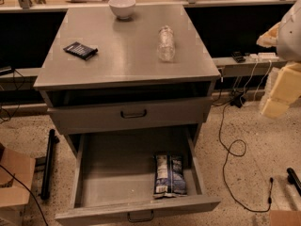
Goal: Pick blue chip bag from middle drawer and place on counter
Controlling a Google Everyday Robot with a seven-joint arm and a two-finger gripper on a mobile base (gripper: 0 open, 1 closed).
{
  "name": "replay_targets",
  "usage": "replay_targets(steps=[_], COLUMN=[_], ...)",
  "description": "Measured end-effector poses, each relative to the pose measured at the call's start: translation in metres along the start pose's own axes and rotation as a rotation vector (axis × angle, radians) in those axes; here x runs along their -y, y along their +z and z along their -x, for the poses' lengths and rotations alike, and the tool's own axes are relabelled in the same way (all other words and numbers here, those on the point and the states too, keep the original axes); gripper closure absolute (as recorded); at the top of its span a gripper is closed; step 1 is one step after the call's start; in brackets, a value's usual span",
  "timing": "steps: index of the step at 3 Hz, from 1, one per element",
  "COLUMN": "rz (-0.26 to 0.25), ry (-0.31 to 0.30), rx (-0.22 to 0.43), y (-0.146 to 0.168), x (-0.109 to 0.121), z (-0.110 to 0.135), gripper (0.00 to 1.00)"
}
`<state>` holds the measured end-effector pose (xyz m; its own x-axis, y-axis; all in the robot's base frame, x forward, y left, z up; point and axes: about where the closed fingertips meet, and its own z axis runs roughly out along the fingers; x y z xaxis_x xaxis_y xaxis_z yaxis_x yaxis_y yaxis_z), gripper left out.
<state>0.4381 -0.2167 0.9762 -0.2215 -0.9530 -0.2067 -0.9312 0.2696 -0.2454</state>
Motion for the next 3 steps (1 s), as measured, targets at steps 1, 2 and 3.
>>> replay_targets(steps=[1,2,3], rz=[0.000,0.029,0.041], ry=[0.000,0.032,0.119], rx=[0.000,0.011,0.048], y=[0.000,0.038,0.069], x=[0.000,-0.001,0.003], z=[0.000,0.018,0.031], gripper=[0.00,0.00,0.00])
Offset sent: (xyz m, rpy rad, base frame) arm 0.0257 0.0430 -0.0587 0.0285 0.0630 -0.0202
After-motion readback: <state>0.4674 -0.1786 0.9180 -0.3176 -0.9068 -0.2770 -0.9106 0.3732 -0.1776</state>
